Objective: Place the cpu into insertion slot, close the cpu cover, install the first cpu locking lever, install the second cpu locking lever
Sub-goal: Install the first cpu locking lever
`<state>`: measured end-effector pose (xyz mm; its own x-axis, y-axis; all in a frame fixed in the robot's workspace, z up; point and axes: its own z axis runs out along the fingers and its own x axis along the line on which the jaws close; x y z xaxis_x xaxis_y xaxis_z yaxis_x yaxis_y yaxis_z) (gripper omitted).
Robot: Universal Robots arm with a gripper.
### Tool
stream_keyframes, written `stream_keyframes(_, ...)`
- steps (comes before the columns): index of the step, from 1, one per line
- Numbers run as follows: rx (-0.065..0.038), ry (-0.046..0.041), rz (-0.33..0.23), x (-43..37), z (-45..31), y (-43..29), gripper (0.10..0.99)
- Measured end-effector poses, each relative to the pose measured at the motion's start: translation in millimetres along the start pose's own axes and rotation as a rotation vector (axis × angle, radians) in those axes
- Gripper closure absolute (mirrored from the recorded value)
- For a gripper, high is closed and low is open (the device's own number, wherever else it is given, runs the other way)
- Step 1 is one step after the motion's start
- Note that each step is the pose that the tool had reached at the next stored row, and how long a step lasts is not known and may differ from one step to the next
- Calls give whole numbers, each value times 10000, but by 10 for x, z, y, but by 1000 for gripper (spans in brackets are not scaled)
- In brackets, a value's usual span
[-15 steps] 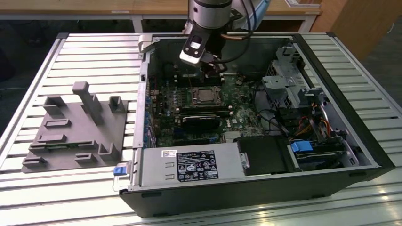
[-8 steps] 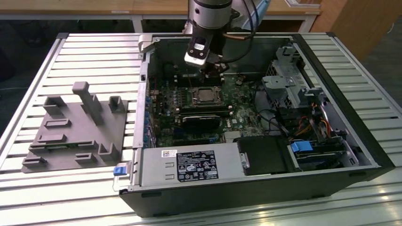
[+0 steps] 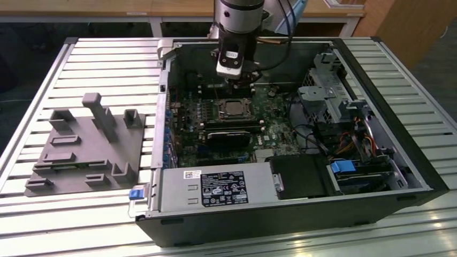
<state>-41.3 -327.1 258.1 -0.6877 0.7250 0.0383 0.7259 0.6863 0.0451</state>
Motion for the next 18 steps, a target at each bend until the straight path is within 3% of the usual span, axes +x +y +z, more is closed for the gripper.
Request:
stream_keyframes(11, 76, 89, -1980, 0, 6, 0, 980)
stream_keyframes(18, 87, 102, -2822, 0, 7, 0, 980)
